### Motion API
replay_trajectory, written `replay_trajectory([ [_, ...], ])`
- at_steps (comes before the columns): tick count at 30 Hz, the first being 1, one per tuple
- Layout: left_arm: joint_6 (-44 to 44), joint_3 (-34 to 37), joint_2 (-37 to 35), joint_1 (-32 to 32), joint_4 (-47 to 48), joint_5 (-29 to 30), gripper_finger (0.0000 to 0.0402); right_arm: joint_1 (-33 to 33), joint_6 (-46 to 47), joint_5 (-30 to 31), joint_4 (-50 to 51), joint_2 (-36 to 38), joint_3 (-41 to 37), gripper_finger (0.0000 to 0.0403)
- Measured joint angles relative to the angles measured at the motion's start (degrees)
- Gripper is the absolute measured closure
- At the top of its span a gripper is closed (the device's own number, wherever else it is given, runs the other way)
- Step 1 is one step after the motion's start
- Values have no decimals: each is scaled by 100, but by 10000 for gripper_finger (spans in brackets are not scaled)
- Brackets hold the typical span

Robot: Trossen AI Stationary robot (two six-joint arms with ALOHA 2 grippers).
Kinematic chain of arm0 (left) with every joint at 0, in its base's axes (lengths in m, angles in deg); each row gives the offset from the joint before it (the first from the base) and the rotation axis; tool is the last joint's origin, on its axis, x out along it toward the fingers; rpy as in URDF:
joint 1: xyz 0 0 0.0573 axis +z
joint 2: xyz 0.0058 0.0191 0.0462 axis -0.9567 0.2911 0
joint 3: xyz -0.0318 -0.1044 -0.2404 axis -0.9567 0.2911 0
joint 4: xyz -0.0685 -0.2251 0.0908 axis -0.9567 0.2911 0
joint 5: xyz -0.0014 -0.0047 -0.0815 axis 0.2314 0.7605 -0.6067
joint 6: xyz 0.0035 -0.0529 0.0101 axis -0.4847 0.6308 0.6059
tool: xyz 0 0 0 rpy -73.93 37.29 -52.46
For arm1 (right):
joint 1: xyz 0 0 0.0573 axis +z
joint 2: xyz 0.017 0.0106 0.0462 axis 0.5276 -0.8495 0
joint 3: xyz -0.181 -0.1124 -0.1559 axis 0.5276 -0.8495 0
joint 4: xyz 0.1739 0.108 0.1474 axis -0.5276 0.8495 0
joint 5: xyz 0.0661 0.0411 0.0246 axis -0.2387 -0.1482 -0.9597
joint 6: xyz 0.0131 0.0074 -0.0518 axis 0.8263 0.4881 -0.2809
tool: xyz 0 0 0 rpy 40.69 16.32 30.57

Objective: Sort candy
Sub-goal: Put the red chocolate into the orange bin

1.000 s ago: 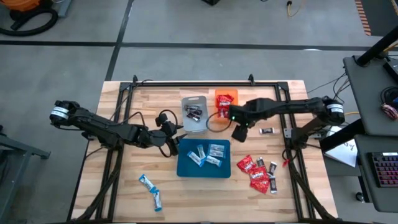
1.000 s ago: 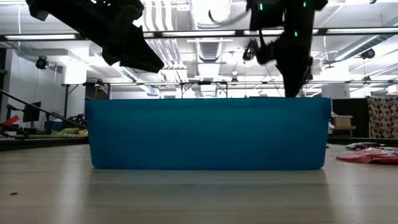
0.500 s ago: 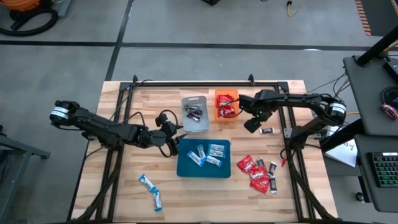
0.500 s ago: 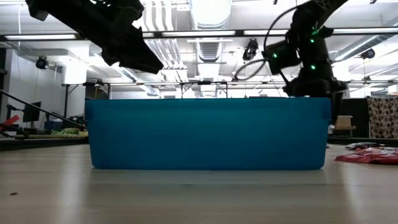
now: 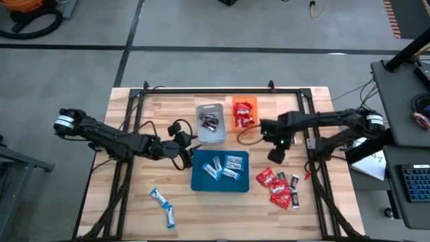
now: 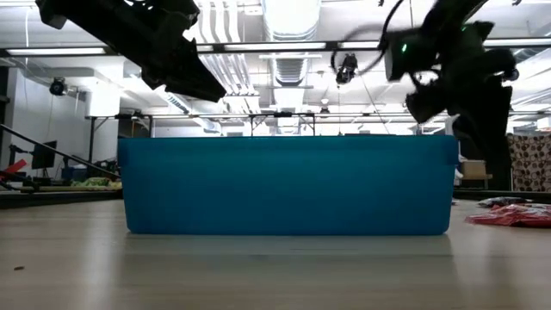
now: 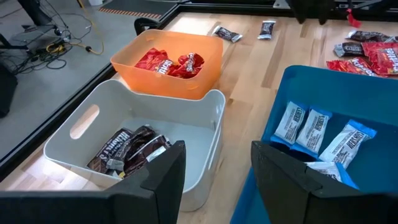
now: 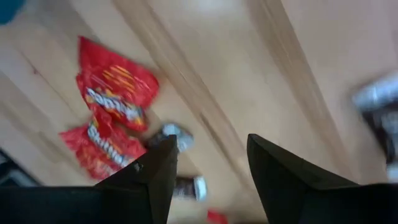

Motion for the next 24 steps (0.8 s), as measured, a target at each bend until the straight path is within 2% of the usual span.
replay_trajectory([
  [7,-2,0,0,0,10,0,235,1609,374,915,-871,189,-209,218],
  [11,-2,0,0,0,78,2,235,2246,376,1344,-1146,87,-212,218],
  [19,-1,24,0,0,139,4,235,2729,505,1863,-1979,-302,-214,218],
  [24,0,26,0,0,136,4,235,2742,748,1802,-1955,-679,-214,218],
])
